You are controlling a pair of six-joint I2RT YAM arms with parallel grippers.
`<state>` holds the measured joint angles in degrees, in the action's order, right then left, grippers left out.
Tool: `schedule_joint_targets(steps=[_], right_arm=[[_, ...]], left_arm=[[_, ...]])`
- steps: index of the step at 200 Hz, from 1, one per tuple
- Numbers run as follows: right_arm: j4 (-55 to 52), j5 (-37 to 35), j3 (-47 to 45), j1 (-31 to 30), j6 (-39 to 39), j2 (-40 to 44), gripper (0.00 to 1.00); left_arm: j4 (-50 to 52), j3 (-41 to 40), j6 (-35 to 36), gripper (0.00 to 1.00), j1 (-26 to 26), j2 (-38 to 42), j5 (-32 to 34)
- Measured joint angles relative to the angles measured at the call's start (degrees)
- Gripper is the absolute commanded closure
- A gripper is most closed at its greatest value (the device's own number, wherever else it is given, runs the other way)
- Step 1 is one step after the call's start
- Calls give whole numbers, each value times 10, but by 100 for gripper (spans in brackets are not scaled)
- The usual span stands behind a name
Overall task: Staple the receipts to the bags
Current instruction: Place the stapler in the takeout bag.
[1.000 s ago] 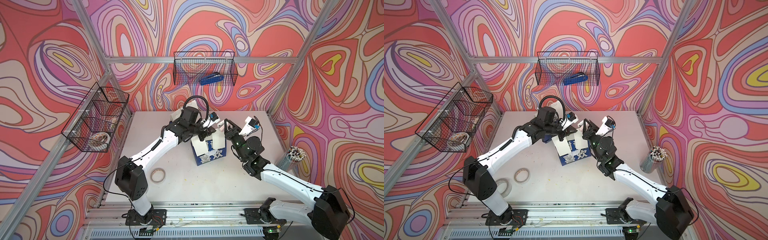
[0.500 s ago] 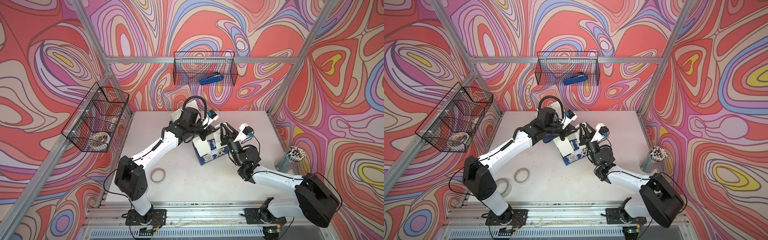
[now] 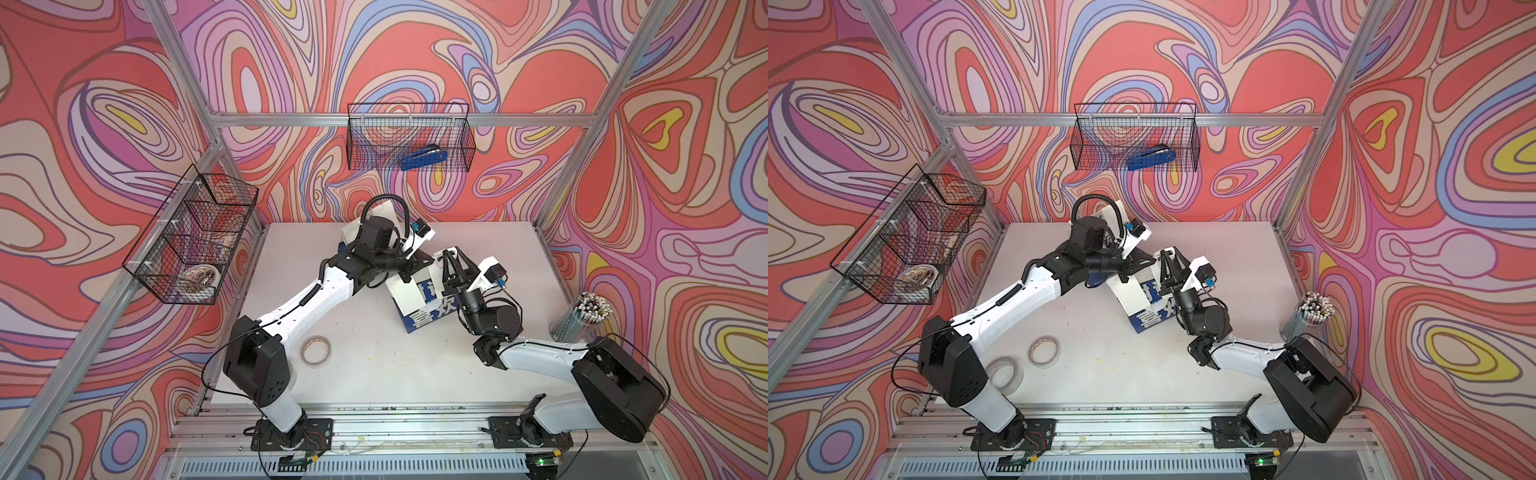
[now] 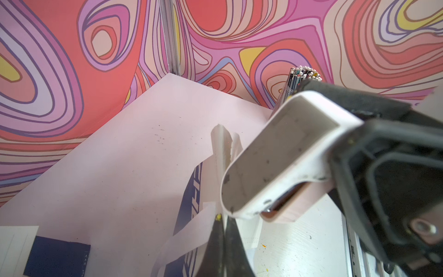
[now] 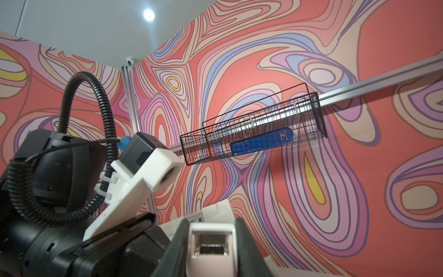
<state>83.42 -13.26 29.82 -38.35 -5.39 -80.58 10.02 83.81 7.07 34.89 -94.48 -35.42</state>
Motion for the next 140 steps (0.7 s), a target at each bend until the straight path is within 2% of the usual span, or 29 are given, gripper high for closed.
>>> schedule_joint_targets(steps=[114, 140], right_arm=[[11, 7, 12, -1, 50, -27, 83], [-55, 2, 17, -2, 50, 4, 83]], left_arm=[[-43, -26, -23, 100, 0, 9, -19], [-42, -27, -8, 100, 0, 11, -14]])
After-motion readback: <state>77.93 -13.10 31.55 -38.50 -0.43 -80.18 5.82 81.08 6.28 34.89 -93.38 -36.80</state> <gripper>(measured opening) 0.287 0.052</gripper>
